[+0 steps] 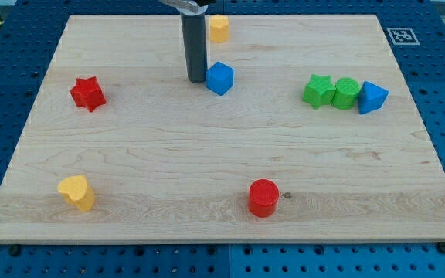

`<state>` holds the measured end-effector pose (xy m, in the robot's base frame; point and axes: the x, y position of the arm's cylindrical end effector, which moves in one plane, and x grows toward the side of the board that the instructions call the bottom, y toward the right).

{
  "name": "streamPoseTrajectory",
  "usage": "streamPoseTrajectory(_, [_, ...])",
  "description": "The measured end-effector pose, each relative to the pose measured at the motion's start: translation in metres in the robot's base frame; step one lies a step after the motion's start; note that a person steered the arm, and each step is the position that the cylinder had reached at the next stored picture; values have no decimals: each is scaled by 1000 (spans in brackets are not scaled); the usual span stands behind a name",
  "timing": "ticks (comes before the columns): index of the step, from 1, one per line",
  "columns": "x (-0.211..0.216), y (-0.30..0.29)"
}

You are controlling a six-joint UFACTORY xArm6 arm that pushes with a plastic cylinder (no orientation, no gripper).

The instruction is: Slide the blue cube closer to the line of blocks

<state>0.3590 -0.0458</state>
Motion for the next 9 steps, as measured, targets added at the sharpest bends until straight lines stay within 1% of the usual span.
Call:
streamPoseTrajectory(2, [5,16])
streamPoseTrajectory(5, [13,17])
streamPoseTrajectory(6, [6,39])
streamPoseTrajectory(7, [19,57])
streamPoseTrajectory(8, [34,57])
streamPoseTrajectory(9, [56,71])
